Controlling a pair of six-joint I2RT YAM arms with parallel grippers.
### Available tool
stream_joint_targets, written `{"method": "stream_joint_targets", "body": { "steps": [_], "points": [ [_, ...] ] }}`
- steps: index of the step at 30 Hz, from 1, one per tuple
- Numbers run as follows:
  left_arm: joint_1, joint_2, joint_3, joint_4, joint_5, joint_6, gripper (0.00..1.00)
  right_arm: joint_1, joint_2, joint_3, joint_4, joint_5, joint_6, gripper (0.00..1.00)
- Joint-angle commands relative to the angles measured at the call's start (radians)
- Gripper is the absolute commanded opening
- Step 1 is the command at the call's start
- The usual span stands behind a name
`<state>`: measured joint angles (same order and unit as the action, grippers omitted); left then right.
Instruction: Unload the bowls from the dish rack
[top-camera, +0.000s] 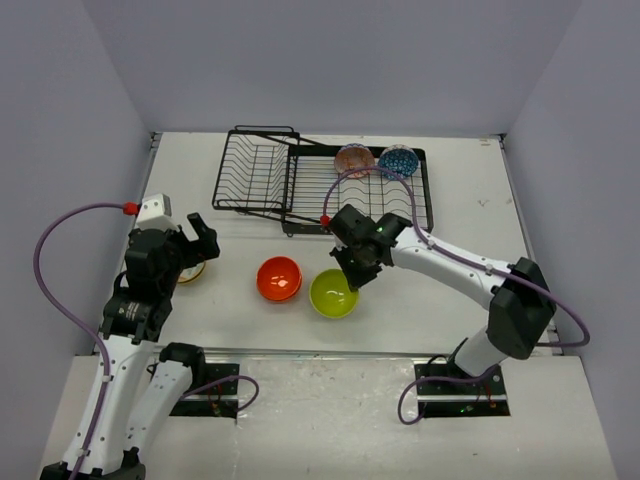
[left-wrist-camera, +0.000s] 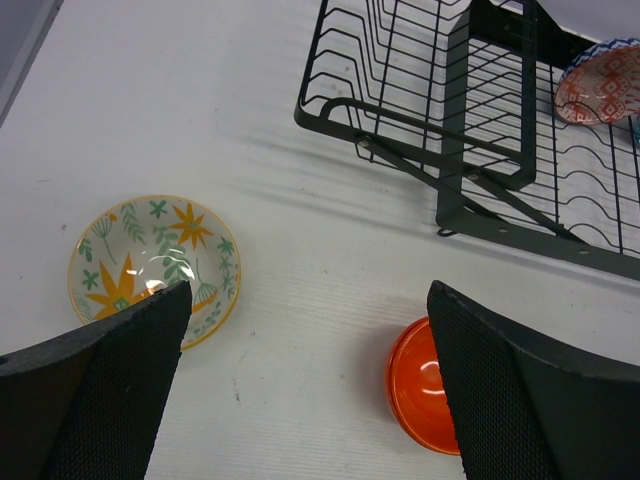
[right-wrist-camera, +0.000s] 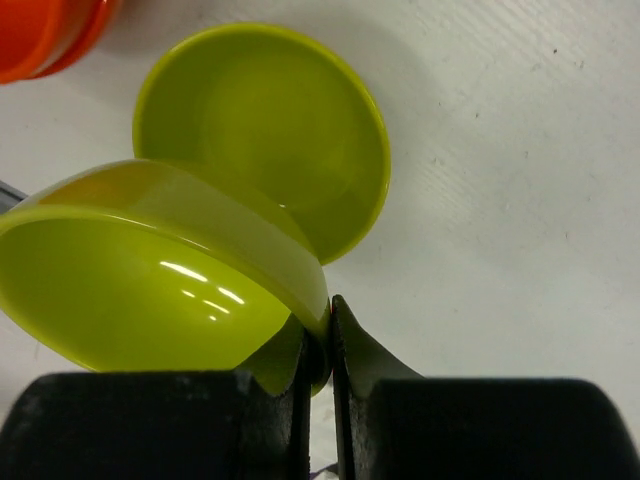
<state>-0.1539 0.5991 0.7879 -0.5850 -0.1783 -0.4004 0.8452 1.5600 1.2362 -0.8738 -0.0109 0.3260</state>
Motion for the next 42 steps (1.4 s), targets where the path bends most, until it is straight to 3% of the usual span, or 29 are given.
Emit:
{"method": "stream_joint_targets", "body": {
  "steps": [1, 15, 32, 36, 38, 42],
  "points": [
    [-0.006, -0.005, 0.01, 0.033, -0.009, 0.012, 1.0, 0.006, 0.0, 0.086, -0.099, 0.008, 0.021, 0.0],
    [-0.007, -0.01, 0.008, 0.033, -0.009, 0.012, 1.0, -0.037, 0.196, 0.206, -0.139, 0.032, -0.035, 0.0],
    [-0.007, -0.007, 0.008, 0.034, -0.006, 0.012, 1.0, -0.061, 0.233, 0.155, -0.051, -0.047, -0.058, 0.1],
    [-0.007, -0.009, 0.01, 0.034, -0.006, 0.012, 1.0, -0.064, 0.23, 0.147, -0.047, -0.043, -0.054, 0.22],
    [-0.007, -0.01, 0.008, 0.036, -0.004, 0.012, 1.0, -0.063, 0.219, 0.143, -0.047, -0.035, -0.051, 0.36],
    [-0.009, -0.01, 0.008, 0.034, -0.004, 0.012, 1.0, -0.063, 0.16, 0.138, -0.056, -0.012, -0.048, 0.44]
  ]
}}
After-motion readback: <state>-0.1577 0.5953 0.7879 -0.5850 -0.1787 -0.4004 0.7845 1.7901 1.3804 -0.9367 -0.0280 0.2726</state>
